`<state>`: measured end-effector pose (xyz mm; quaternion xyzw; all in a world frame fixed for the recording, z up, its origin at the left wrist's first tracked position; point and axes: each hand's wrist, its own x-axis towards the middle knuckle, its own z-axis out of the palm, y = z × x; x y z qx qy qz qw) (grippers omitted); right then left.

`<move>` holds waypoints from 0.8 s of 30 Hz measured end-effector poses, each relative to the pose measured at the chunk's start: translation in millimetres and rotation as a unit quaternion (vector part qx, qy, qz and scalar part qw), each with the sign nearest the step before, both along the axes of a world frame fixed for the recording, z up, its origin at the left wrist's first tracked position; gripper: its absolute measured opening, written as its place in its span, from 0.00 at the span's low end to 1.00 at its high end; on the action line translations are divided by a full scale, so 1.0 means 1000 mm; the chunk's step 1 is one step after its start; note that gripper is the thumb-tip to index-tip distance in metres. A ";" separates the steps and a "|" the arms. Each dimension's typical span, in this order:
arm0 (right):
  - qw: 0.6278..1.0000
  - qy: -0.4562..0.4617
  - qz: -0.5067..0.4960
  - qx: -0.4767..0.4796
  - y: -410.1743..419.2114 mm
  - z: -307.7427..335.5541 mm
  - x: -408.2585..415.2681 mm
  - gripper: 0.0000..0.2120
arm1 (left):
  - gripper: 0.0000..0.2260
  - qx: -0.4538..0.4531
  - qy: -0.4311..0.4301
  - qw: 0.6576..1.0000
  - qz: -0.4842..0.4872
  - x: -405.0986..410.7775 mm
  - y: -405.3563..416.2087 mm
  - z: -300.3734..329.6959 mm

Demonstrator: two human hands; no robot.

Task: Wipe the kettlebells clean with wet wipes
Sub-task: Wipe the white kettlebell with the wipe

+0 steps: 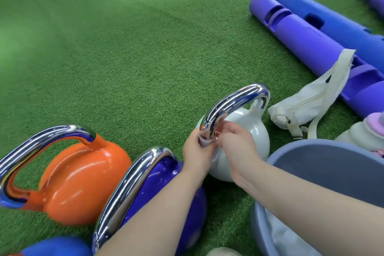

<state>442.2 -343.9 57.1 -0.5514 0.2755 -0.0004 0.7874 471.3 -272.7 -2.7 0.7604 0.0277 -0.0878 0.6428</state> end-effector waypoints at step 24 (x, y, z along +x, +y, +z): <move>0.978 0.142 -0.069 0.137 -0.030 0.008 0.010 0.14 | 0.18 0.160 -0.098 0.971 -0.152 -0.016 0.000 0.013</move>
